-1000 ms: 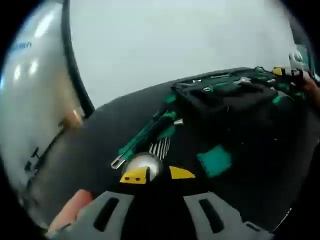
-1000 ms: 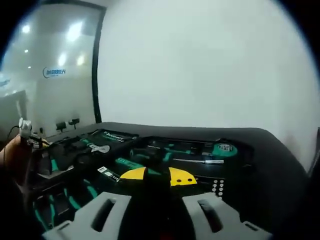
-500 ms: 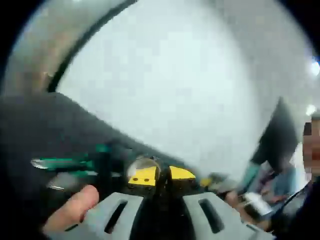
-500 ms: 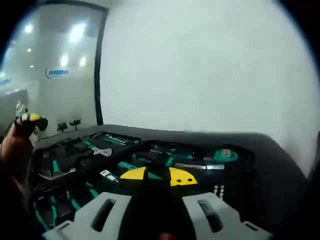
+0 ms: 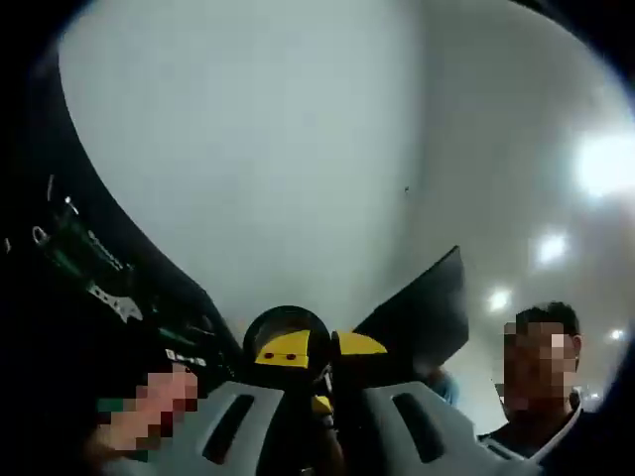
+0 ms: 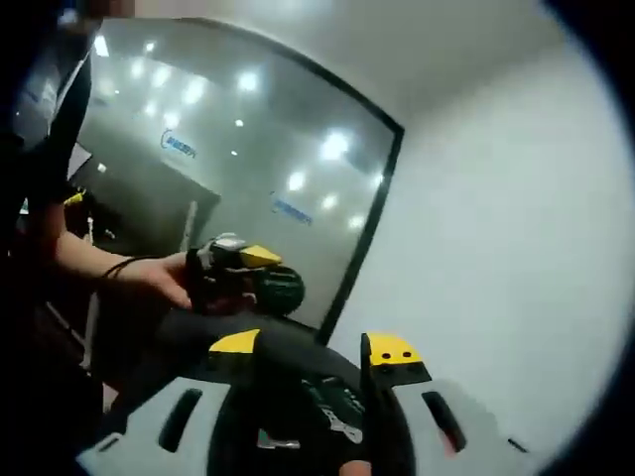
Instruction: Pick up the tools and put them into their designated positions in the toolbox.
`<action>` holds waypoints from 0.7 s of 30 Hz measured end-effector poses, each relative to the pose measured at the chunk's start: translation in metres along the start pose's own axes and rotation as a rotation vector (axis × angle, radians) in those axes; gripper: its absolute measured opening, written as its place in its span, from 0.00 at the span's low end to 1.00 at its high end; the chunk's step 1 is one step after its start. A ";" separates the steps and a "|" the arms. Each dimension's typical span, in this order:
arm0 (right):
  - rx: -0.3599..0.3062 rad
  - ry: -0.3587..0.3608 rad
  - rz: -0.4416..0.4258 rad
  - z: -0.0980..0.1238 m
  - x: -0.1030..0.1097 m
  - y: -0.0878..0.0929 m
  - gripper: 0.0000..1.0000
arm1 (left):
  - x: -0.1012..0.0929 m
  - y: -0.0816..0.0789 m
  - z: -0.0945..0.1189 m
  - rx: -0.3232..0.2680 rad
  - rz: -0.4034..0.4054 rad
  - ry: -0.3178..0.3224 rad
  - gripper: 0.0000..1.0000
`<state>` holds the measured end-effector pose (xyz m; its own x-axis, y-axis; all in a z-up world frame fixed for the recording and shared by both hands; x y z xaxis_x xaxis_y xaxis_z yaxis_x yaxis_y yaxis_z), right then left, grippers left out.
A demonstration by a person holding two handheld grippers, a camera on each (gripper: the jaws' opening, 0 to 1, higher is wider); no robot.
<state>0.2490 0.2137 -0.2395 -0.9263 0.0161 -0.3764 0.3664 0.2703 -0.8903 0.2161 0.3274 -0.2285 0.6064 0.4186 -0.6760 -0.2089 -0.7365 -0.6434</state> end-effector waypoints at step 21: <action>0.095 -0.150 0.102 -0.046 0.012 0.001 0.35 | -0.010 0.029 -0.015 0.083 0.050 0.090 0.03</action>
Point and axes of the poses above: the point that each gripper's makers call its tool centre point, and the gripper's own axes: z roughly backward along the fingers, x roughly to its left, y roughly out of its underside, the point moved 3 cm from there along z, roughly backward along the fingers, and after that the axes turned 5 degrees about -z, right-handed, at the moved point
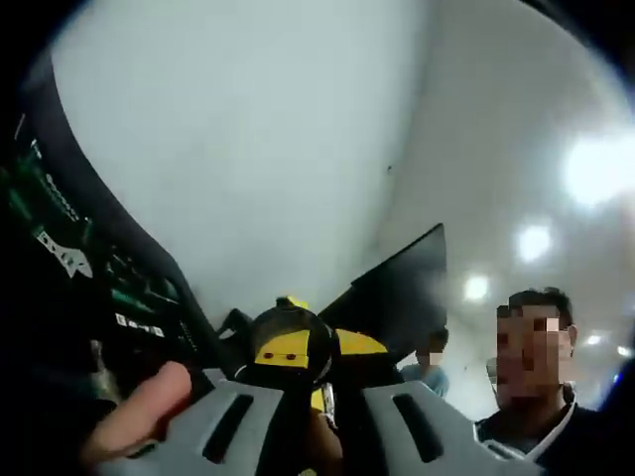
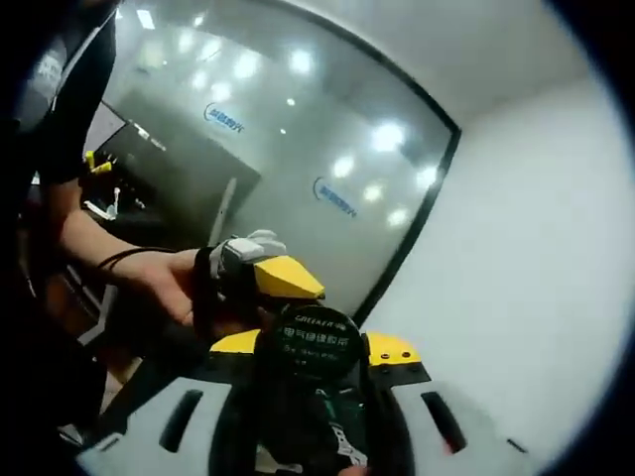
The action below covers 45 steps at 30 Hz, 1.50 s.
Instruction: Pick up the tools and put them into their designated positions in the toolbox.
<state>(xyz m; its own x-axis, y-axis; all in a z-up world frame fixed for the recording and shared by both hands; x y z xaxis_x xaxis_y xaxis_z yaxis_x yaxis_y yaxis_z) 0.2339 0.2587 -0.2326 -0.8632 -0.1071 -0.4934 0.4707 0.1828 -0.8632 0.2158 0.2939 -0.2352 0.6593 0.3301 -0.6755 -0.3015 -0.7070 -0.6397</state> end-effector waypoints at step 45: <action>0.856 -0.351 -0.263 -0.053 -0.067 0.186 0.36 | 0.112 -0.103 0.224 -0.369 -0.722 -0.633 0.13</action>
Point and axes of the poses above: the point that each gripper's makers call its tool centre point, and the gripper's own axes: z roughly backward along the fingers, x roughly to its left, y roughly out of its underside, the point moved 3 cm from there along z, roughly backward along the fingers, and after that the axes turned 5 degrees about -z, right-handed, at the moved point
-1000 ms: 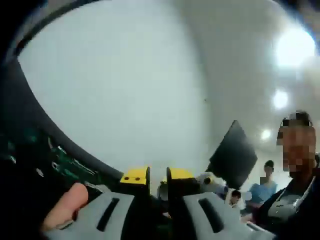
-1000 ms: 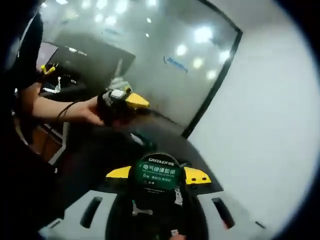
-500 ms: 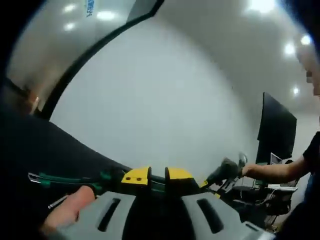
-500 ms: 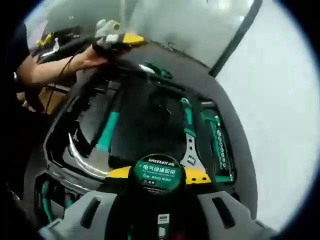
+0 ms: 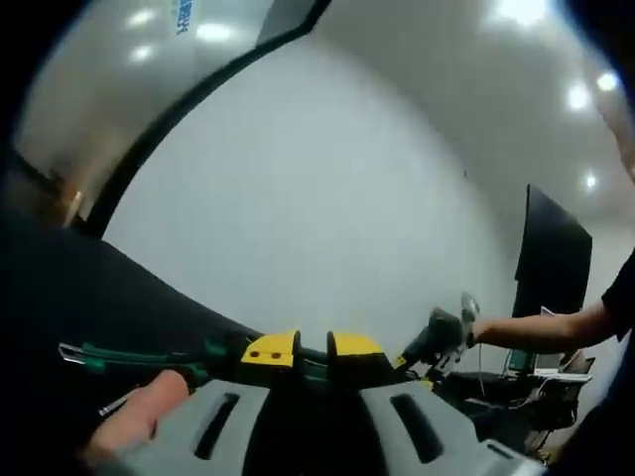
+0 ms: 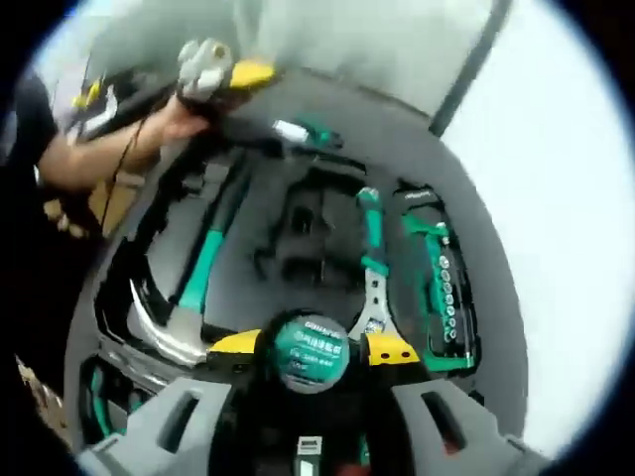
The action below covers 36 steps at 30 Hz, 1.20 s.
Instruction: Pick up the tools and put them into their designated positions in the toolbox.
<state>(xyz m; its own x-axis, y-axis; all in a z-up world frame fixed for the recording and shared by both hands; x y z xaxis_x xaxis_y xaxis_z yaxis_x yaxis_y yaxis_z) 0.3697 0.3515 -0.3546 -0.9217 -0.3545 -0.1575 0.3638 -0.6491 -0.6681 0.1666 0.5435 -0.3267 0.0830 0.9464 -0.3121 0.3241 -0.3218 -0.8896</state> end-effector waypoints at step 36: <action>-0.415 0.323 -0.290 -0.025 0.019 0.016 0.00 | 0.002 0.014 -0.003 0.076 -0.057 -0.006 0.13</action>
Point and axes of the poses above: the point that each gripper's makers call its tool centre point, and the gripper's own axes: z roughly backward along the fingers, x roughly to its left, y roughly out of its underside, the point moved 3 cm from there along z, roughly backward along the fingers, and after that the axes turned 5 degrees about -z, right-handed, at the moved point
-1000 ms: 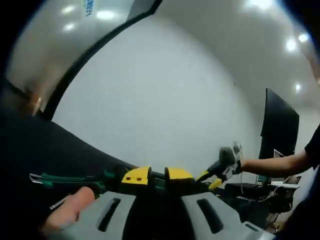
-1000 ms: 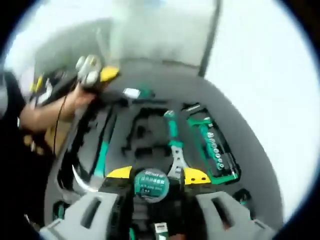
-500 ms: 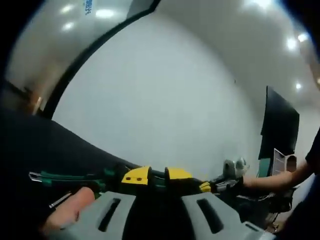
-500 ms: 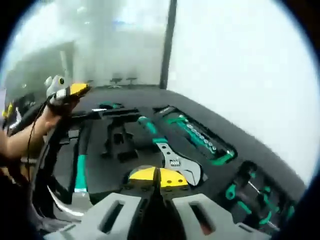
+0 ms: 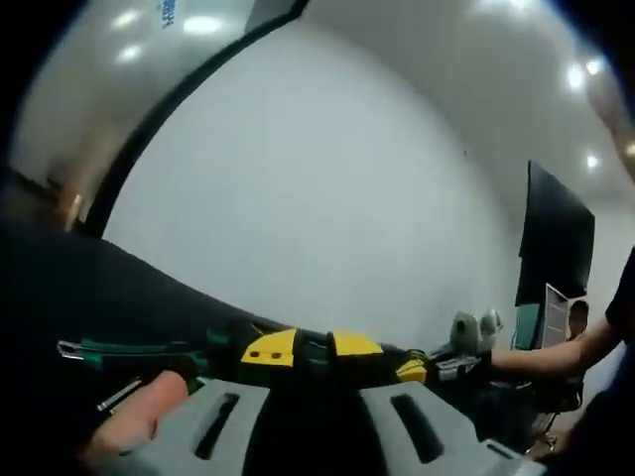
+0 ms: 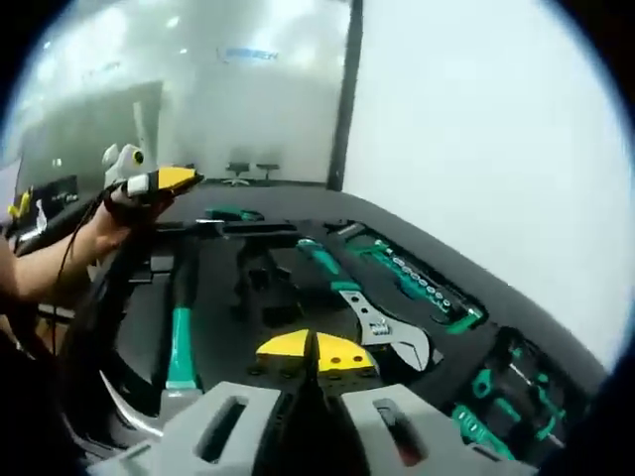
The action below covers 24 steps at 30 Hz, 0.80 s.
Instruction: Pick up the tools and put them into their designated positions in the toolbox.
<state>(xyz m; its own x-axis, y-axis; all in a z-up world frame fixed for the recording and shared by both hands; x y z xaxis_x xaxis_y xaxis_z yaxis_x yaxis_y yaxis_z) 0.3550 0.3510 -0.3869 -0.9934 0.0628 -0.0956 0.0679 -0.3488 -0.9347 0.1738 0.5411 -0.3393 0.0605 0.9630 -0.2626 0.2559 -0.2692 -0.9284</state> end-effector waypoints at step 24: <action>-0.834 0.513 0.326 0.266 0.005 -0.075 0.06 | -0.033 -0.040 0.010 -0.223 -0.362 -0.043 0.25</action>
<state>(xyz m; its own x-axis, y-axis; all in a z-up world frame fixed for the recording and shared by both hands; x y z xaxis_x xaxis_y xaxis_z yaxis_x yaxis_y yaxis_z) 0.3206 0.1284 -0.2261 -0.7698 0.5413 -0.3383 0.5633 0.3268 -0.7589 0.1519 0.5195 -0.2961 -0.1113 0.9923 0.0550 0.4560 0.1001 -0.8843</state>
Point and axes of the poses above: the point that each gripper's makers call its tool centre point, and the gripper's own axes: z roughly backward along the fingers, x roughly to its left, y roughly out of its underside, the point moved 3 cm from there along z, roughly backward along the fingers, and after that the axes turned 5 degrees about -z, right-handed, at the moved point
